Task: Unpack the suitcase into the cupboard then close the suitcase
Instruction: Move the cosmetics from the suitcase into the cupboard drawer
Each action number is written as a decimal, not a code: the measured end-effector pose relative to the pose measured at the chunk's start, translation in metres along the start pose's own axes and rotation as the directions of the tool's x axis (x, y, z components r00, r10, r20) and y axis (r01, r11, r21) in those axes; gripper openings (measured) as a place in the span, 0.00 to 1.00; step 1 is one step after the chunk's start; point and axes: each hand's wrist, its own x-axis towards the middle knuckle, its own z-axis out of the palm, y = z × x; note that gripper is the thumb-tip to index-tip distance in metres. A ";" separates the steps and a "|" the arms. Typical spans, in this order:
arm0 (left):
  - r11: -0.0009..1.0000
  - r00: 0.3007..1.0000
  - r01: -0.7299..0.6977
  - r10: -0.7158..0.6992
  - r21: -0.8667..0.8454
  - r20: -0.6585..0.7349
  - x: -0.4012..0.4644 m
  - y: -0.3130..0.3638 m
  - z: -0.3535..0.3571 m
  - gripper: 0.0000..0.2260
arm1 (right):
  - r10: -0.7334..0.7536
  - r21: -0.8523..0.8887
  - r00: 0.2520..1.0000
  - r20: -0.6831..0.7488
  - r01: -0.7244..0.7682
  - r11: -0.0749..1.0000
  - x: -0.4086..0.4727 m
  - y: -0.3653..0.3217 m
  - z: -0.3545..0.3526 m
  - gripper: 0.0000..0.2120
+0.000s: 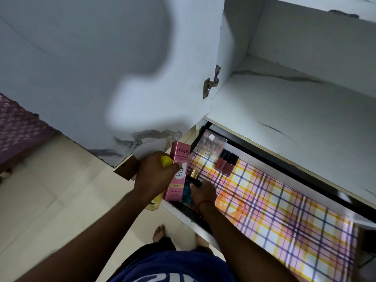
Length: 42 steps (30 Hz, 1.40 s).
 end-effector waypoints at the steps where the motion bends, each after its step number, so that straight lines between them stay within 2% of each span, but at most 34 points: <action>1: 1.000 1.000 -0.005 0.005 0.000 -0.002 0.000 0.002 0.001 0.08 | -0.007 -0.025 1.000 -0.009 0.007 1.000 -0.002 -0.001 0.001 0.15; 5: 1.000 1.000 -0.002 0.002 -0.008 -0.007 0.001 0.005 0.003 0.08 | -0.039 -0.106 0.999 0.010 0.039 0.994 -0.005 -0.003 -0.002 0.13; 9: 0.999 0.999 0.031 -0.031 -0.020 0.011 0.000 0.002 0.003 0.08 | -0.075 -0.114 0.997 0.015 0.076 0.991 -0.004 -0.007 0.002 0.13; 16: 0.995 0.997 0.060 -0.056 -0.078 0.050 0.002 0.002 0.005 0.04 | -0.093 -0.076 0.994 0.059 0.097 0.992 0.000 -0.008 0.003 0.09; 18: 0.992 0.995 0.074 -0.066 -0.103 0.076 0.004 0.002 0.007 0.04 | -0.057 -0.048 0.992 0.111 0.062 0.997 0.002 -0.009 -0.008 0.12; 19: 0.990 0.993 0.084 -0.075 -0.112 0.090 0.005 0.002 0.008 0.04 | -0.044 0.014 0.991 0.130 0.043 0.999 0.001 -0.010 -0.017 0.14; 20: 0.989 0.991 0.095 -0.084 -0.116 0.101 0.007 0.000 0.009 0.05 | -0.036 0.156 0.987 0.159 0.011 0.988 -0.003 -0.013 -0.028 0.16; 22: 0.986 0.988 0.117 -0.103 -0.116 0.119 0.012 -0.001 0.014 0.08 | -0.069 0.541 0.957 0.281 -0.099 0.835 -0.016 -0.019 -0.054 0.18; 23: 0.985 0.985 0.126 -0.111 -0.114 0.130 0.014 -0.001 0.016 0.09 | -0.138 0.639 0.926 0.351 -0.129 0.758 -0.022 -0.021 -0.068 0.19; 24: 0.986 0.983 0.129 -0.113 -0.109 0.143 0.016 0.000 0.019 0.09 | -0.218 0.659 0.892 0.395 -0.110 0.744 -0.028 -0.023 -0.081 0.19; 26: 0.990 0.978 0.116 -0.099 -0.080 0.184 0.020 0.002 0.027 0.10 | -0.327 0.622 0.843 0.427 -0.011 0.783 -0.038 -0.024 -0.097 0.15; 29: 0.996 0.967 0.071 -0.056 -0.050 0.247 0.023 0.007 0.039 0.11 | -0.375 0.582 0.841 0.390 0.091 0.808 -0.040 -0.022 -0.106 0.10; 32: 0.991 0.966 0.104 -0.080 -0.086 0.245 0.026 0.013 0.045 0.16 | -0.324 0.628 0.896 0.304 0.067 0.775 -0.034 -0.017 -0.113 0.07; 34: 0.974 0.966 0.175 -0.142 -0.142 0.218 0.029 0.017 0.043 0.17 | -0.226 0.586 0.939 0.258 0.034 0.809 -0.021 -0.007 -0.109 0.05; 36: 0.960 0.961 0.217 -0.179 -0.176 0.210 0.031 0.019 0.039 0.15 | -0.105 0.435 0.976 0.193 0.011 0.901 -0.005 0.009 -0.094 0.03; 38: 0.948 0.958 0.250 -0.213 -0.198 0.194 0.032 0.016 0.038 0.10 | -0.017 0.226 0.995 0.098 -0.005 0.974 0.006 0.018 -0.076 0.06; 40: 0.942 0.957 0.268 -0.237 -0.201 0.165 0.032 0.010 0.039 0.04 | 0.003 0.069 1.000 0.008 -0.004 0.998 0.008 0.022 -0.063 0.07; 42: 0.937 0.959 0.265 -0.232 -0.226 0.161 0.031 0.005 0.040 0.02 | 0.016 0.016 1.000 -0.027 -0.016 1.000 0.008 0.026 -0.053 0.08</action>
